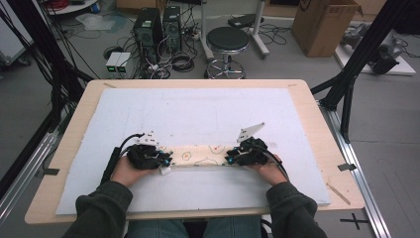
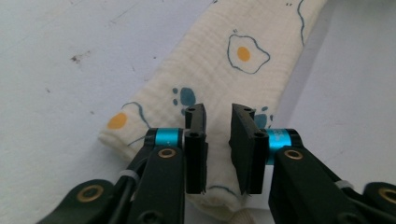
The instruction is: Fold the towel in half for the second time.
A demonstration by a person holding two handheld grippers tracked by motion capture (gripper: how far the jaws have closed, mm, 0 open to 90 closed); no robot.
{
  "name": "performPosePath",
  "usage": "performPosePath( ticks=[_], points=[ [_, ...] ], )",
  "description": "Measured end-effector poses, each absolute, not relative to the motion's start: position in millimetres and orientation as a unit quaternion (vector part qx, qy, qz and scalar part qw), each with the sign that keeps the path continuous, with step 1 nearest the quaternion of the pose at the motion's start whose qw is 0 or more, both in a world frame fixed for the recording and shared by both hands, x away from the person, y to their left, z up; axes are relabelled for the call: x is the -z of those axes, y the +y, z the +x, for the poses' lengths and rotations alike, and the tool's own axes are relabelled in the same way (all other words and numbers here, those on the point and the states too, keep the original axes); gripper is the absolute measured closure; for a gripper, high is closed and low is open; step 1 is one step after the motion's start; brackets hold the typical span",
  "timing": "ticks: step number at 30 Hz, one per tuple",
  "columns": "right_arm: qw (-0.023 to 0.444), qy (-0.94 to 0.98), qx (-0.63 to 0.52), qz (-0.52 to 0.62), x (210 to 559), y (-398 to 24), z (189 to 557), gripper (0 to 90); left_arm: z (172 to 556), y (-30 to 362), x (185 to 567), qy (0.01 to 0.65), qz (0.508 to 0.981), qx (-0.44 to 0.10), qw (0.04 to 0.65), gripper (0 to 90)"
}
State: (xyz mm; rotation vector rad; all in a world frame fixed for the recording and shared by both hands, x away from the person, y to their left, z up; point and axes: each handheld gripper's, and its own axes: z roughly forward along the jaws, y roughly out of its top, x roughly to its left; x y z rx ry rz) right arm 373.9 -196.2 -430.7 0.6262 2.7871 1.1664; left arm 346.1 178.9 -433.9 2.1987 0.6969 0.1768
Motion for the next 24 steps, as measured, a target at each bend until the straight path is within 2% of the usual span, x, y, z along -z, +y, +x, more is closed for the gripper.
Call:
performPosePath(
  ticks=[6, 9, 11, 14, 24],
  points=[
    [0.036, 0.899, -0.384, 0.209, 434.7, -215.6, 372.1, 65.6, 345.3, 183.5, 434.9, 0.277, 0.868, -0.069, 0.407, 64.1],
    [0.04, 0.897, -0.388, 0.209, 434.4, -219.4, 372.1, 60.5, 345.7, 186.4, 430.3, 0.277, 0.856, -0.07, 0.431, 56.1],
    [0.044, 0.89, -0.404, 0.206, 430.1, -220.2, 371.7, 58.1, 347.2, 190.6, 427.1, 0.283, 0.844, -0.07, 0.45, 54.6],
    [0.052, 0.881, -0.421, 0.208, 425.3, -222.8, 374.4, 52.4, 351.9, 193.2, 424.8, 0.286, 0.849, -0.071, 0.439, 53.3],
    [0.064, 0.898, -0.385, 0.205, 435.0, -228.4, 373.2, 47.9, 353.2, 193.8, 434.8, 0.282, 0.863, -0.068, 0.413, 51.4]
  ],
)
